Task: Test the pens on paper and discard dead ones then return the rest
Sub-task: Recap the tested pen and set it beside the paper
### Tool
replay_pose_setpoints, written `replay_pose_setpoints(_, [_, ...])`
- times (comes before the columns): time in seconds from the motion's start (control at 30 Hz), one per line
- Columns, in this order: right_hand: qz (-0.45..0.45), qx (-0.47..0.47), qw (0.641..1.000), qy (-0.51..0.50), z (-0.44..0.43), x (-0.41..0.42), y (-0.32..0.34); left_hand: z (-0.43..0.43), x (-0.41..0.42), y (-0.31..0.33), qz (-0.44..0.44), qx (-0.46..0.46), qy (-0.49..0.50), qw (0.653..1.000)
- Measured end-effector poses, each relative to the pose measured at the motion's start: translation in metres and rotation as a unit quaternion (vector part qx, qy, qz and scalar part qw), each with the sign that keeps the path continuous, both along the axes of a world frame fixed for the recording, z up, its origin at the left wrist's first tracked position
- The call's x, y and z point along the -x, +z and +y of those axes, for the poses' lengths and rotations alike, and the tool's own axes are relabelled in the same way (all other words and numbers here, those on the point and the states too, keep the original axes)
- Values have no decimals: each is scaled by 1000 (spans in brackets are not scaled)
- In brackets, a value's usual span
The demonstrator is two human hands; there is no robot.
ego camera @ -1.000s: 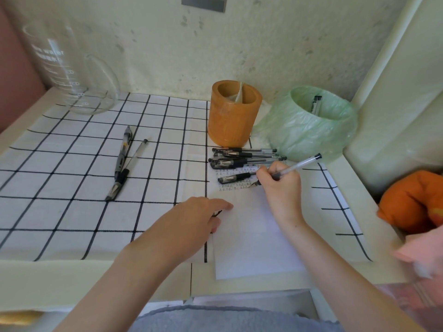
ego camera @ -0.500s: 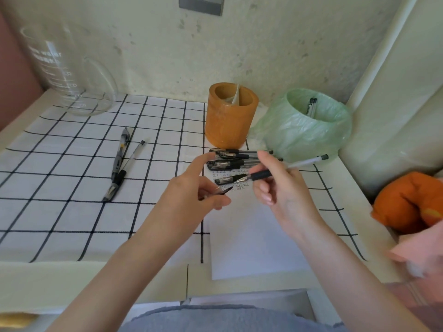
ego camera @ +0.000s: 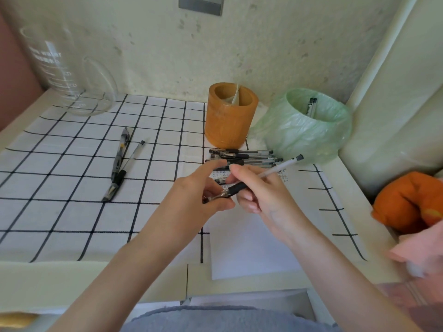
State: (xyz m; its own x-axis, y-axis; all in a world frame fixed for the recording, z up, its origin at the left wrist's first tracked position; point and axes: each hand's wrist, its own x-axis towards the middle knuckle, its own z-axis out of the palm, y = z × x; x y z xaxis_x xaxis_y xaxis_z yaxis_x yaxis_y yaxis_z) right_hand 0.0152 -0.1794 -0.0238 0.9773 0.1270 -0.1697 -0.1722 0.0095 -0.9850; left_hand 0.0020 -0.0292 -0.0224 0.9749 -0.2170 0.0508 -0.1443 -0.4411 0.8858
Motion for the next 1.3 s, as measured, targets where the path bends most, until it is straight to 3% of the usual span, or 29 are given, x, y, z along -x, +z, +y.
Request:
replay_pose_setpoints(0.17, [-22, 12, 1000, 9, -7, -3, 1, 3, 0, 1, 20, 13, 21, 1000])
replay_pose_setpoints(0.37, [-12, -59, 998, 31, -13, -2, 2, 7, 0, 5, 51, 64, 50, 995])
replay_pose_setpoints(0.8, [-32, -48, 998, 30, -14, -4, -2, 5, 3, 2, -8, -56, 59, 997])
replay_pose_setpoints(1.3, [-8, -52, 997, 62, -17, -1, -2, 3, 9, -3, -32, -42, 53, 997])
